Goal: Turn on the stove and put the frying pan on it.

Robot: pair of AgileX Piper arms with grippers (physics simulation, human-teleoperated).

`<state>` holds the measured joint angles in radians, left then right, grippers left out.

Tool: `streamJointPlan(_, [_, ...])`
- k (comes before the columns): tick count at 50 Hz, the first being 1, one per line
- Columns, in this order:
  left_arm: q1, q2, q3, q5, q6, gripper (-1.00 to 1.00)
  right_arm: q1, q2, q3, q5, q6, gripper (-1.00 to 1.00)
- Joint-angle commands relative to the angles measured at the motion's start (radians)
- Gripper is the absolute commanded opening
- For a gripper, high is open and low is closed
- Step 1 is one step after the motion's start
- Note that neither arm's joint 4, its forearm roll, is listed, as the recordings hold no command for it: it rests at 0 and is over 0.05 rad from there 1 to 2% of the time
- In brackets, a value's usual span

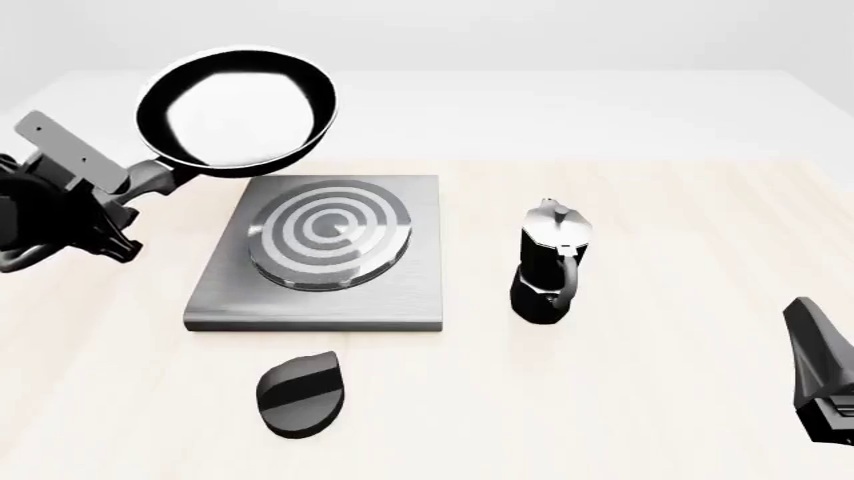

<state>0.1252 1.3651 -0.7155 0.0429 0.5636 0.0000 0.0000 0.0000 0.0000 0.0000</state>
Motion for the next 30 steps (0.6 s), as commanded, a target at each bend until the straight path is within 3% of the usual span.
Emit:
streamJointPlan(1, [-0.050, -0.090, 0.044, 0.018, 0.029, -1.00, 0.000, 0.000, 0.000, 0.000, 0.000, 1.00])
streamJointPlan(30, [-0.172, -0.138, 0.164, 0.009, 0.020, -1.00, 0.000, 0.000, 0.000, 0.000, 0.000, 1.00])
